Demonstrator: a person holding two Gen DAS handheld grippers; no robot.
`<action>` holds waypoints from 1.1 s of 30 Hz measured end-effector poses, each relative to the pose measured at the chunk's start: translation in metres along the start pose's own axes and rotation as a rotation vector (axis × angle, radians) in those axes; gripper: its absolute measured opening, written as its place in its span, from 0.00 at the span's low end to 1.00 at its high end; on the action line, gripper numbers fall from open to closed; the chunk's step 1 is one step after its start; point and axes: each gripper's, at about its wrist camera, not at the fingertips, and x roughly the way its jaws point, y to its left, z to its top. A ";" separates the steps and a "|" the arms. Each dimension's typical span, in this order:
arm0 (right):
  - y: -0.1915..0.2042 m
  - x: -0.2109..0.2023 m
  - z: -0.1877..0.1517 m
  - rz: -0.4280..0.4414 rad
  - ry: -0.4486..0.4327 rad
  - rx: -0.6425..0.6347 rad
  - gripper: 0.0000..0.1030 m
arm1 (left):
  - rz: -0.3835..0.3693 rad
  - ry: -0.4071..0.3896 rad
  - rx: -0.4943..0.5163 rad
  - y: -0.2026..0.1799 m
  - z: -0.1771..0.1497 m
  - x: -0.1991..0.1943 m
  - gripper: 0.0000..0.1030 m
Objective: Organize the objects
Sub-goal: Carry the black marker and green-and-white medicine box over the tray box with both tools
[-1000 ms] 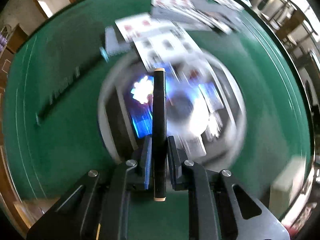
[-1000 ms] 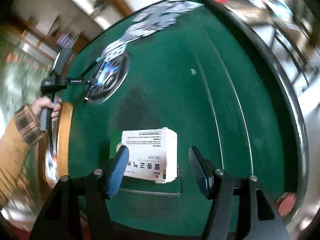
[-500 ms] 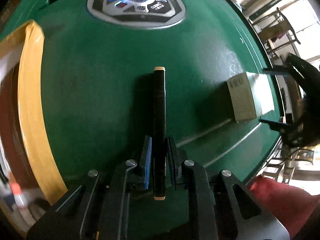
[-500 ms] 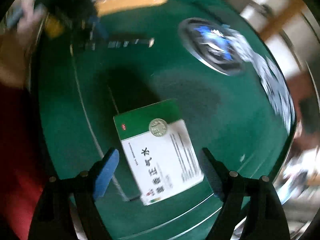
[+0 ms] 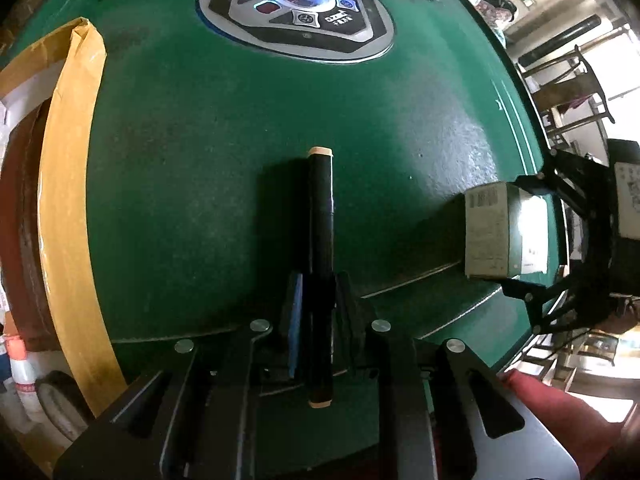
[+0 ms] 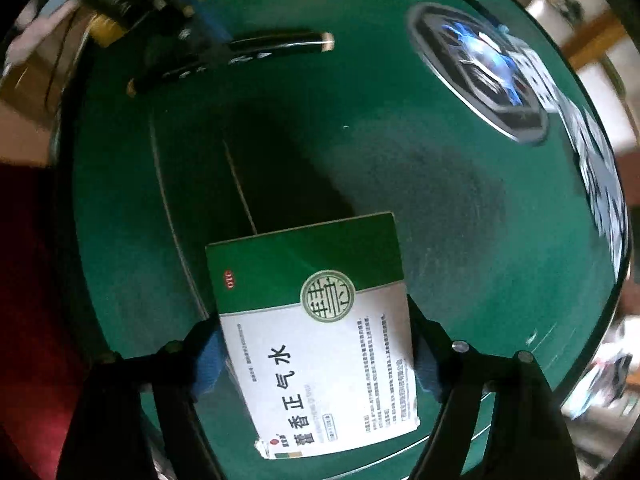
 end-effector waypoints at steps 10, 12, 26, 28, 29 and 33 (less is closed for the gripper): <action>-0.013 -0.023 -0.018 0.051 -0.214 0.529 0.67 | -0.040 -0.067 -0.035 0.000 -0.016 -0.011 0.14; -0.018 -0.028 -0.023 0.076 -0.246 0.625 0.67 | -0.058 -0.075 -0.049 0.004 -0.022 -0.015 0.14; 0.003 -0.028 0.007 0.152 -0.298 0.773 0.67 | -0.115 -0.140 -0.112 0.042 -0.051 -0.057 0.14; 0.006 -0.029 0.015 0.164 -0.304 0.770 0.67 | -0.109 -0.152 -0.118 0.045 -0.052 -0.062 0.14; 0.007 -0.029 0.018 0.168 -0.305 0.768 0.67 | -0.099 -0.161 -0.121 0.049 -0.055 -0.068 0.14; 0.013 -0.031 0.034 0.182 -0.313 0.742 0.67 | -0.074 -0.184 -0.151 0.066 -0.063 -0.079 0.14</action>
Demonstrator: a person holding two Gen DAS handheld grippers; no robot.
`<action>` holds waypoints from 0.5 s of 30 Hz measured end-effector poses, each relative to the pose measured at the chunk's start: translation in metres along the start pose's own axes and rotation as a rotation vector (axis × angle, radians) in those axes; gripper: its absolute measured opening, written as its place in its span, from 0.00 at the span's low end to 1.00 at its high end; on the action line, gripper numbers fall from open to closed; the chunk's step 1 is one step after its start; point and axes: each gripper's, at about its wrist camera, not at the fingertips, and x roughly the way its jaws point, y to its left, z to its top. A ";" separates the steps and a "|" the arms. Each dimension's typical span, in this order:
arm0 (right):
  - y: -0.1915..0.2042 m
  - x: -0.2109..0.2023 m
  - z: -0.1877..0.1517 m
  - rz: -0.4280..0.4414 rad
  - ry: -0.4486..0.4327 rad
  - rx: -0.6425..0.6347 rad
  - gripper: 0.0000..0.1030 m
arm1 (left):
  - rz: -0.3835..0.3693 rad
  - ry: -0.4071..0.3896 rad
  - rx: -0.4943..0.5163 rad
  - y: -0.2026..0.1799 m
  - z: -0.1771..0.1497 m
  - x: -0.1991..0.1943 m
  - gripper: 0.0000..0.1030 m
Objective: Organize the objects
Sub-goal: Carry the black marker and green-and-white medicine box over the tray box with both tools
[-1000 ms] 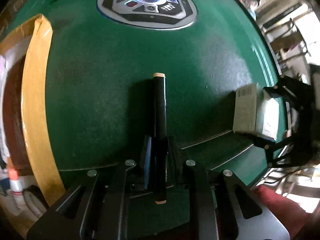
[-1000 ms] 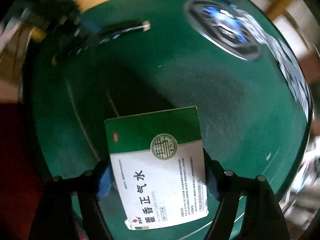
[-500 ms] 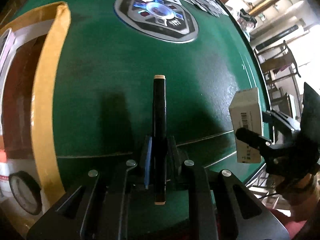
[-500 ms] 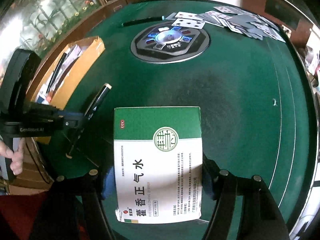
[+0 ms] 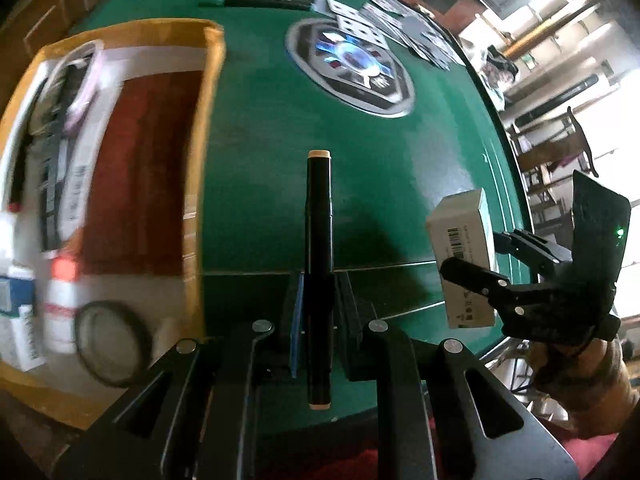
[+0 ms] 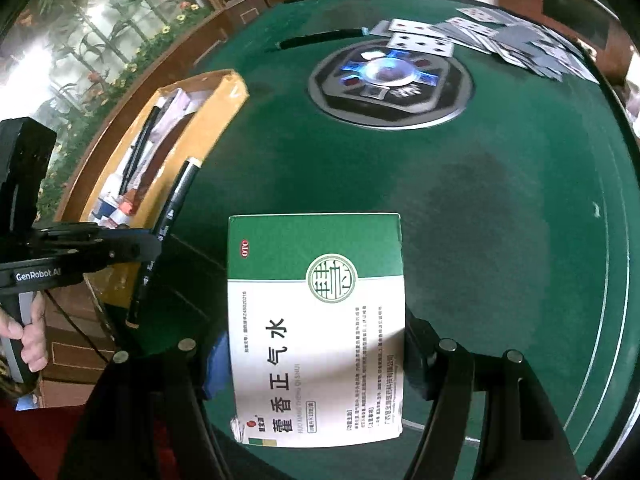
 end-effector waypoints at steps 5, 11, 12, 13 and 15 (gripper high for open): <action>0.019 0.007 0.006 0.018 0.005 -0.031 0.67 | 0.024 -0.035 -0.059 0.029 -0.009 -0.022 0.14; 0.043 0.010 0.019 0.037 -0.002 -0.071 0.67 | 0.064 -0.067 -0.100 0.053 -0.020 -0.042 0.14; 0.047 0.010 0.021 0.038 -0.002 -0.077 0.67 | 0.067 -0.073 -0.106 0.056 -0.022 -0.045 0.14; 0.050 0.010 0.024 0.040 -0.003 -0.081 0.67 | 0.072 -0.078 -0.108 0.057 -0.023 -0.047 0.14; 0.058 0.010 0.028 0.044 -0.004 -0.091 0.67 | 0.093 -0.084 -0.106 0.061 -0.026 -0.052 0.14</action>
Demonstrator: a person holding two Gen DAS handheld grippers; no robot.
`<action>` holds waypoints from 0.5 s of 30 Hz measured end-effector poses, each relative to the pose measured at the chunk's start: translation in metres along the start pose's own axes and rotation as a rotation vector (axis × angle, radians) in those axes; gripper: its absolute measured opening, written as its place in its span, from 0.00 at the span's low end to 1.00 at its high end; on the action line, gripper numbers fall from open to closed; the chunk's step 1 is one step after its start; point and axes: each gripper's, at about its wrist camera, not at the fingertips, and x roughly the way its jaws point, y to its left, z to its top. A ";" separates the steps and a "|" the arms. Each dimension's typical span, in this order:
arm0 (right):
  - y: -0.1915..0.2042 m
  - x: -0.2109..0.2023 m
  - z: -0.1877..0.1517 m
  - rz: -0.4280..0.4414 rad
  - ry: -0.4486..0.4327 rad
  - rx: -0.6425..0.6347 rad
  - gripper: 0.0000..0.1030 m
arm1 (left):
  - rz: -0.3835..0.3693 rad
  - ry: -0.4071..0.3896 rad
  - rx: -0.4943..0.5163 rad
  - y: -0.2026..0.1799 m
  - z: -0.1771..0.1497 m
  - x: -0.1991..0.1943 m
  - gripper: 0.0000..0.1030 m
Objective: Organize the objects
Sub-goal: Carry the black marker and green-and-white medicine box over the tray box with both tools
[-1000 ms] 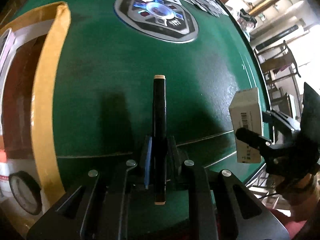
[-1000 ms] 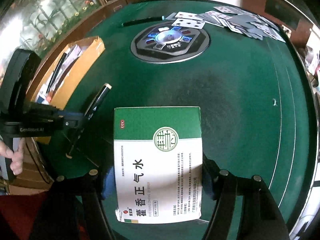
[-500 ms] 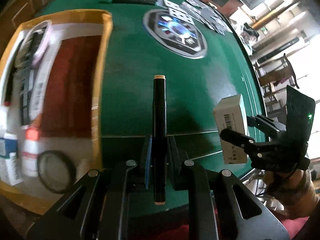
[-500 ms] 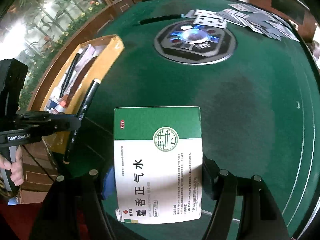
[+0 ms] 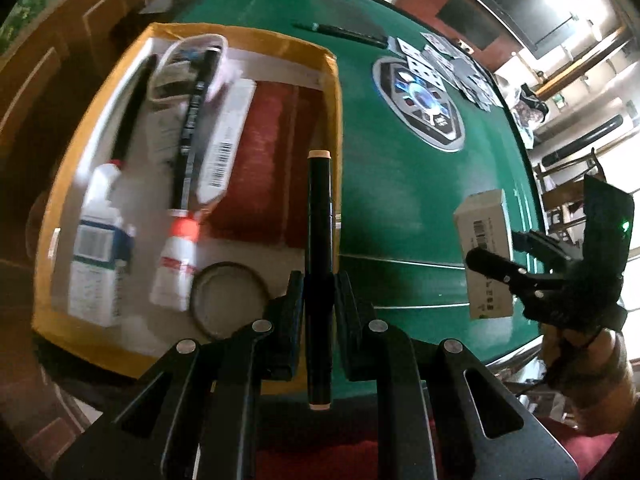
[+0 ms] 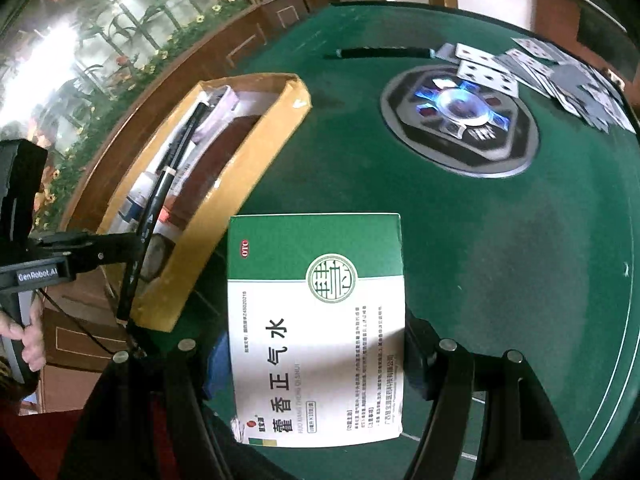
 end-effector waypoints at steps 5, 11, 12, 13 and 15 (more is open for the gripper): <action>0.020 0.003 0.012 0.009 -0.007 -0.033 0.67 | 0.041 -0.019 0.005 0.013 -0.005 -0.011 0.14; 0.044 0.010 0.022 0.028 -0.010 -0.059 0.67 | 0.060 -0.022 -0.001 0.032 -0.008 -0.019 0.14; 0.048 0.012 0.024 0.029 -0.009 -0.063 0.67 | 0.062 -0.022 -0.001 0.036 -0.009 -0.020 0.14; 0.051 0.013 0.025 0.030 -0.008 -0.065 0.67 | 0.064 -0.023 -0.002 0.039 -0.010 -0.021 0.14; 0.058 0.016 0.027 0.031 -0.006 -0.069 0.67 | 0.064 -0.020 -0.003 0.046 -0.010 -0.022 0.14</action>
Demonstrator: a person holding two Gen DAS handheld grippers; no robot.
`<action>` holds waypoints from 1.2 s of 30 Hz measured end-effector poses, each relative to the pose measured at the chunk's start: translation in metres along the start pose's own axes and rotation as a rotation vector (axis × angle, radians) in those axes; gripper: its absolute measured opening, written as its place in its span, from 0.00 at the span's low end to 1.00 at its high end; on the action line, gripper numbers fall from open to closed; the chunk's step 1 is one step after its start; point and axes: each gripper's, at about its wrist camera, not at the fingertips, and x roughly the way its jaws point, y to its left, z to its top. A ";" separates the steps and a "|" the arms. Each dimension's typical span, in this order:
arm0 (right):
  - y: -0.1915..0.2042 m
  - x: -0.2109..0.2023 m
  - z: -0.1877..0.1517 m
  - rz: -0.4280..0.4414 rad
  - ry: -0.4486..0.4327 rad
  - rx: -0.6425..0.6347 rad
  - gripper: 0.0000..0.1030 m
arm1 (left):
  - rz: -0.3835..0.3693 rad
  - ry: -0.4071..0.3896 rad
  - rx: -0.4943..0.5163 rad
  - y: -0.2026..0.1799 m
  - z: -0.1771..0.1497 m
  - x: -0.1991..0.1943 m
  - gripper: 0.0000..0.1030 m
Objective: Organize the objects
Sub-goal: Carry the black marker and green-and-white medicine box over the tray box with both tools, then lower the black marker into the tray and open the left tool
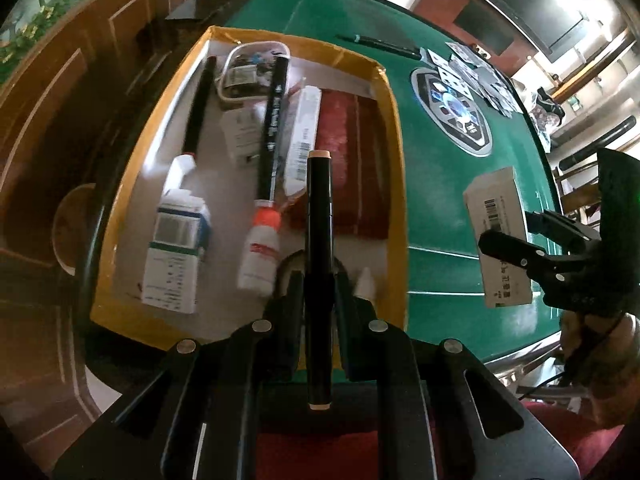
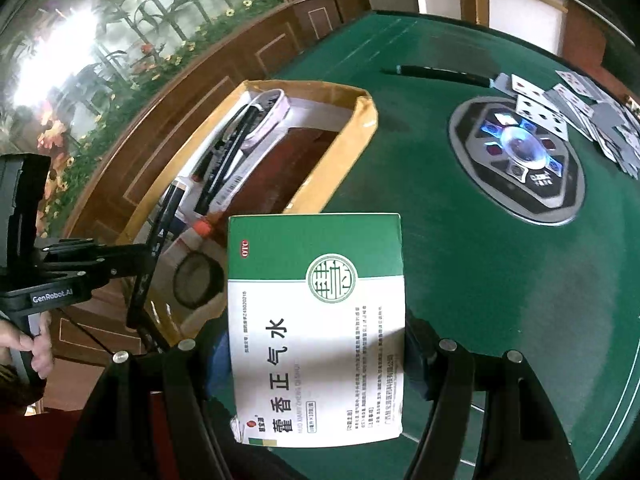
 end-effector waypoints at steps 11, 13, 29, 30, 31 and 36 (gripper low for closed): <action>0.030 0.015 0.010 0.020 -0.011 0.031 0.67 | 0.024 0.039 0.036 0.034 0.000 0.002 0.14; 0.037 0.017 0.012 0.027 -0.016 0.035 0.67 | 0.023 0.050 0.047 0.039 0.001 0.004 0.14; 0.098 0.037 0.013 0.096 0.026 -0.022 0.67 | 0.047 0.112 0.100 0.079 0.058 0.043 0.14; 0.101 0.038 0.014 0.098 0.030 -0.027 0.67 | 0.049 0.105 0.104 0.080 0.063 0.044 0.14; 0.103 0.039 0.014 0.101 0.034 -0.032 0.67 | 0.051 0.101 0.103 0.082 0.068 0.045 0.14; 0.120 0.050 0.019 0.120 0.066 -0.075 0.67 | 0.049 0.087 0.107 0.082 0.091 0.050 0.14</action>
